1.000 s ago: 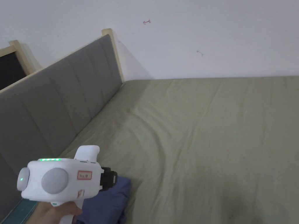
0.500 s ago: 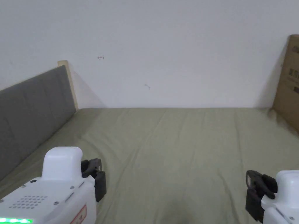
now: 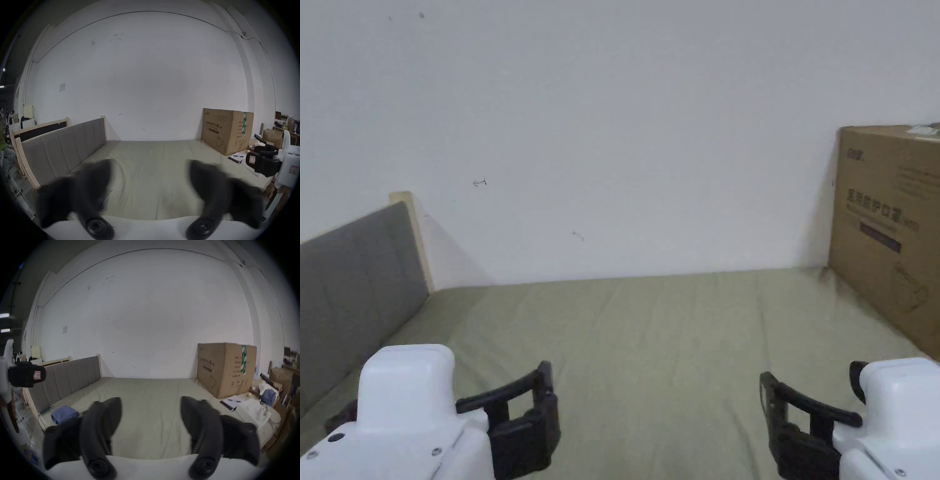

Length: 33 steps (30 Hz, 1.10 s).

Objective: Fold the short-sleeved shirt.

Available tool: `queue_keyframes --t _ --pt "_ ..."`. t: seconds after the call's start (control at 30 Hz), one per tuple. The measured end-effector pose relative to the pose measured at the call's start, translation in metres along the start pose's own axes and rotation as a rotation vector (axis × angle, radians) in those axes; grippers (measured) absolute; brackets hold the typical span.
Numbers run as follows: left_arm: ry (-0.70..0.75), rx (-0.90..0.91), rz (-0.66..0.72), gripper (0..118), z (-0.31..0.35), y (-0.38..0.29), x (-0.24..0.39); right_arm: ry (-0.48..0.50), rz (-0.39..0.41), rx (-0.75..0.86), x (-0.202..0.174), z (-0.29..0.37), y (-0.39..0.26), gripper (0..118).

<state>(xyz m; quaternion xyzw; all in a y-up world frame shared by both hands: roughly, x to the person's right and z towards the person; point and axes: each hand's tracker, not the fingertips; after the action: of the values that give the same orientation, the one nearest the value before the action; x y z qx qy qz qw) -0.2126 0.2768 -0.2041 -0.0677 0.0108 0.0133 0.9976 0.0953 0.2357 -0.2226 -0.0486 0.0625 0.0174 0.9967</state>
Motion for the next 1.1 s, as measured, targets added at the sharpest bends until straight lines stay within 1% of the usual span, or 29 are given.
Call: queue_keyframes --t 0.03,0.07,0.1,0.13,0.27,0.37,0.4,0.47,0.5,0.57,0.63,0.73,0.87,1.1 --pt "0.009 0.027 -0.012 117 0.003 -0.002 0.002 -0.014 0.02 0.001 -0.002 0.004 0.0 99" --pt "0.023 0.065 -0.058 118 0.007 -0.001 0.007 -0.017 0.029 0.003 -0.002 0.007 0.001 105" --pt "0.051 0.063 -0.096 118 0.009 -0.001 0.01 -0.017 0.023 0.011 -0.002 0.01 0.0 111" --pt "0.039 0.071 -0.106 118 0.011 -0.002 0.012 -0.018 0.015 0.017 -0.002 0.012 0.001 118" --pt "0.038 0.025 -0.094 118 0.012 0.001 0.017 0.006 -0.059 0.012 0.004 0.016 0.004 118" --pt "-0.014 -0.08 -0.024 118 0.01 0.004 0.016 0.02 -0.098 -0.005 0.009 0.016 0.008 118" --pt "-0.012 -0.128 0.001 118 0.009 0.006 0.017 0.025 -0.104 -0.001 0.011 0.015 0.008 118" --pt "0.026 -0.24 -0.012 118 0.008 0.01 0.02 0.025 -0.105 0.0 0.013 0.015 0.011 118" --pt "0.02 -0.258 -0.016 118 0.008 0.01 0.021 0.022 -0.092 -0.001 0.013 0.015 0.011 118" --pt "0.004 -0.245 -0.007 118 0.009 0.01 0.02 0.011 -0.068 -0.004 0.013 0.013 0.012 118" --pt "0.027 -0.206 -0.001 118 0.012 0.008 0.021 0.009 -0.066 -0.006 0.014 0.012 0.013 118" --pt "0.047 -0.188 -0.016 118 0.012 0.008 0.023 0.013 -0.082 -0.014 0.015 0.01 0.013 118" --pt "0.058 -0.186 -0.006 118 0.012 0.009 0.026 0.014 -0.08 -0.022 0.013 0.007 0.011 118" --pt "0.049 -0.172 -0.026 118 0.008 0.005 0.027 0.034 -0.106 -0.027 0.013 0.005 0.012 118"
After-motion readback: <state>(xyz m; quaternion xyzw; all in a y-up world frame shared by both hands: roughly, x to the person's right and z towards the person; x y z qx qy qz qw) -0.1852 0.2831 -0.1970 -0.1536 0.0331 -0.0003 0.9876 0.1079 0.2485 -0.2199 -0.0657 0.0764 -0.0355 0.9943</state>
